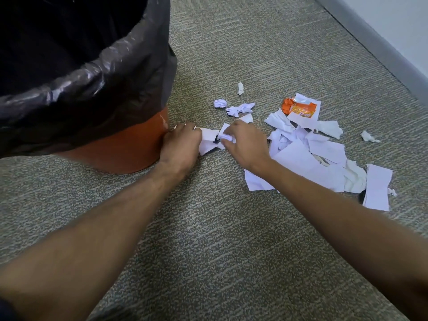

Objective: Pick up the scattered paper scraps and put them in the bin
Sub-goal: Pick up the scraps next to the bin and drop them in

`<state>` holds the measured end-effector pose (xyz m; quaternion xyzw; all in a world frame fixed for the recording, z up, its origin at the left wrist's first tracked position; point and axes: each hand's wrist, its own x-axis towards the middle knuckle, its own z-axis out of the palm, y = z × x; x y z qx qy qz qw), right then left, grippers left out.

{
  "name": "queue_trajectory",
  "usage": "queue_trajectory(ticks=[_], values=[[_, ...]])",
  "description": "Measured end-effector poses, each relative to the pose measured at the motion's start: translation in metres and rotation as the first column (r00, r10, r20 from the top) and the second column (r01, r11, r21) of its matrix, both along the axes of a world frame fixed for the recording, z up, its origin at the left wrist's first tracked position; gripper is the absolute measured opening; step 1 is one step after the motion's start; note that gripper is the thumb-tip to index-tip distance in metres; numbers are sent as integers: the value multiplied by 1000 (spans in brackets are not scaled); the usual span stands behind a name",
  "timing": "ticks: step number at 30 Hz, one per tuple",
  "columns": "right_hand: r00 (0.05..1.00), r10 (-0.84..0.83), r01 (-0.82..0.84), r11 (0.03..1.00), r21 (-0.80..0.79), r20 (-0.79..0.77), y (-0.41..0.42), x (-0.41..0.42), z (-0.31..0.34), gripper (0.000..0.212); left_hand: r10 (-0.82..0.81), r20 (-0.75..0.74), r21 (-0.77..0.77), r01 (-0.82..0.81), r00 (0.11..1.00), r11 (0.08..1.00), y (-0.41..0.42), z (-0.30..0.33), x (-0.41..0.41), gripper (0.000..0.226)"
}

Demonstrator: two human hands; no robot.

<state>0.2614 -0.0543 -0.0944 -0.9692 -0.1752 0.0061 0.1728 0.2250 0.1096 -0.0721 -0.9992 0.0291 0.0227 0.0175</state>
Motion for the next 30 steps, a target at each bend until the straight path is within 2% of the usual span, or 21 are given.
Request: queue_trajectory(ticks=[3,8,14,19,25,28,30], values=[[998,-30,37,989,144,-54,-10,-4,6,23,-26,32,-33,27,999,999,-4,14,-4,16],[990,-106,135,904,407,-92,-30,-12,43,19,-48,115,-100,59,992,993,-16,41,-10,8],[986,-158,165,823,543,-60,-52,-19,108,13,-50,258,-164,95,965,982,-40,101,-18,12],[990,-141,96,759,644,18,-54,-28,182,7,19,423,-153,51,906,987,-50,176,-38,7],[988,-47,-79,667,741,148,-19,-41,270,8,145,630,-190,-30,763,981,-27,262,-68,9],[983,19,-158,614,774,185,9,-40,295,5,200,651,-216,-74,732,973,-1,287,-76,13],[977,59,-198,612,766,206,32,-37,306,6,224,661,-208,-113,716,972,24,290,-80,16]])
